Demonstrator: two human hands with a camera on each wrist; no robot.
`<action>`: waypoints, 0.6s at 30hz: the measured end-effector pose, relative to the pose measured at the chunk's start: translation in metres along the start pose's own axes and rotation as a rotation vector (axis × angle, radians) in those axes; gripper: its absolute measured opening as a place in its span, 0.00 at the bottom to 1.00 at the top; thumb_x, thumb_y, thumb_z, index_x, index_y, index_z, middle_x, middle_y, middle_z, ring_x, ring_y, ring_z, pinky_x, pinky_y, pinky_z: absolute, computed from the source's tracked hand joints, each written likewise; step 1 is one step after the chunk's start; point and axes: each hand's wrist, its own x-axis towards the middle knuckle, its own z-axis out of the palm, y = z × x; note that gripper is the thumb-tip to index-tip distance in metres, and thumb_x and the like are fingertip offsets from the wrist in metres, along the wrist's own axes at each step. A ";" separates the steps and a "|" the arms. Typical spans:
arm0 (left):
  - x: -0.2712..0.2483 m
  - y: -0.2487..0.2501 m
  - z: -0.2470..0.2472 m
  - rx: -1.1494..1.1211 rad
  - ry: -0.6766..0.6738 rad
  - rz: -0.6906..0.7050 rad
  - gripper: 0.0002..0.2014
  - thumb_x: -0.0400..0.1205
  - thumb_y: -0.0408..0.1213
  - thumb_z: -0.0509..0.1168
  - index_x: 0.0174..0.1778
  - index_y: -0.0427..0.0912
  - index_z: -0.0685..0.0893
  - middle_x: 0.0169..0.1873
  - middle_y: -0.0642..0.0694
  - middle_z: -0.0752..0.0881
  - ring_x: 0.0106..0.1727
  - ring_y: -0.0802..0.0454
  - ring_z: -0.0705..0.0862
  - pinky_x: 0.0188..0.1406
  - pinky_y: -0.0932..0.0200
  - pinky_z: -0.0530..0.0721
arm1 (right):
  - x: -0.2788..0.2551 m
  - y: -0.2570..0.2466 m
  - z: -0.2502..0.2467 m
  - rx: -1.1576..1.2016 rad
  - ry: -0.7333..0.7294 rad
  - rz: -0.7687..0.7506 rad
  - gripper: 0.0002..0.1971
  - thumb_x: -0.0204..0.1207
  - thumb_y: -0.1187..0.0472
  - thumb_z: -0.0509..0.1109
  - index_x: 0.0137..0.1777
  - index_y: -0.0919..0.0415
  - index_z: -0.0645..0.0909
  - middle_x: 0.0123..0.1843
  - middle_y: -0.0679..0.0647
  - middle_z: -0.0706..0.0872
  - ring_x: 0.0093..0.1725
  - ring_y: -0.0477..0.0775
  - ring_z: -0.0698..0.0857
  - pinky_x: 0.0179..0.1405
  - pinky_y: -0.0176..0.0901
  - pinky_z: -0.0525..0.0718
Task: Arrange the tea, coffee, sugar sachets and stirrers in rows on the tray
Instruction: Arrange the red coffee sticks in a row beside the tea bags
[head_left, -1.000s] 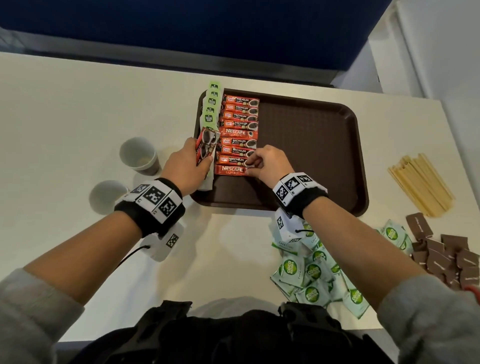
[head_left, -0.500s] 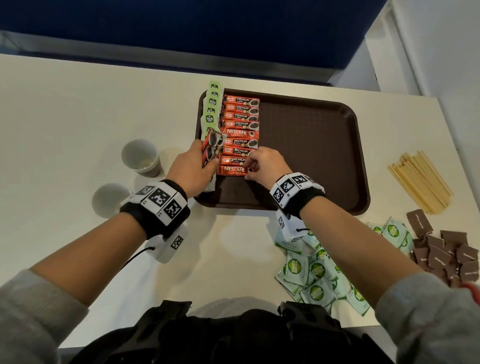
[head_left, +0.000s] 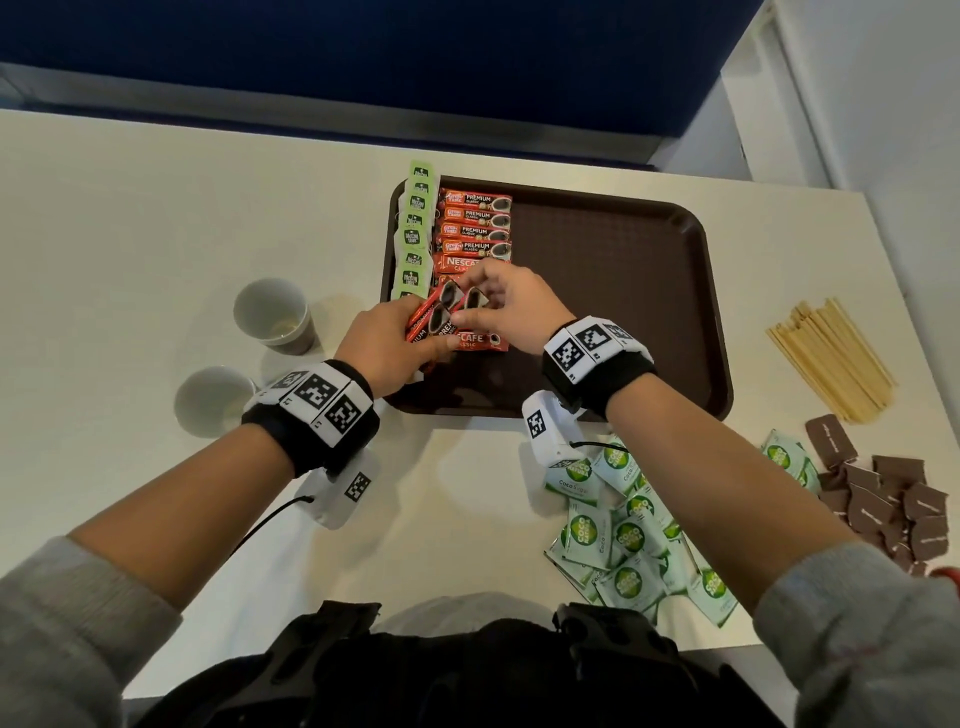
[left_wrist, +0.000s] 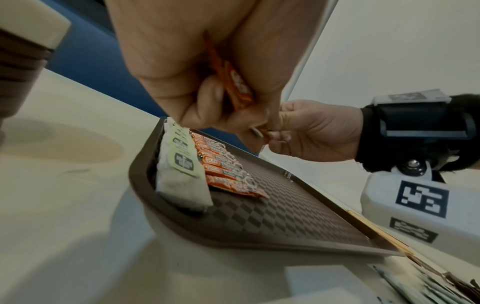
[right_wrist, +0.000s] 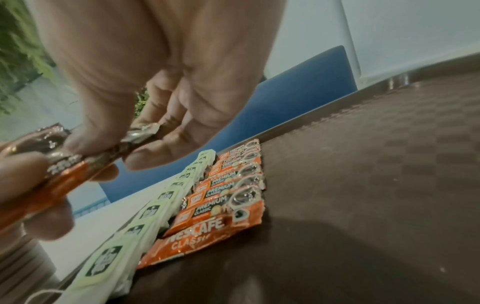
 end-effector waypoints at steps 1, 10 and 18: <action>0.000 0.000 -0.001 -0.011 0.011 0.003 0.14 0.78 0.49 0.70 0.54 0.46 0.82 0.34 0.55 0.84 0.32 0.61 0.83 0.27 0.73 0.79 | -0.001 0.000 -0.001 0.033 0.002 0.001 0.13 0.68 0.61 0.79 0.44 0.50 0.78 0.47 0.52 0.87 0.51 0.56 0.87 0.54 0.50 0.86; 0.003 -0.008 -0.005 -0.076 0.037 -0.050 0.08 0.80 0.41 0.69 0.54 0.48 0.83 0.46 0.46 0.87 0.40 0.50 0.83 0.37 0.61 0.81 | -0.007 0.020 -0.008 0.100 -0.019 0.033 0.12 0.69 0.63 0.78 0.50 0.49 0.83 0.57 0.52 0.86 0.60 0.51 0.84 0.64 0.53 0.83; 0.002 -0.006 -0.001 0.060 0.082 -0.061 0.13 0.82 0.42 0.66 0.61 0.44 0.81 0.57 0.43 0.86 0.56 0.45 0.82 0.54 0.57 0.77 | -0.013 0.021 -0.010 -0.293 -0.087 0.096 0.10 0.69 0.59 0.79 0.50 0.57 0.89 0.51 0.52 0.89 0.52 0.46 0.83 0.57 0.39 0.80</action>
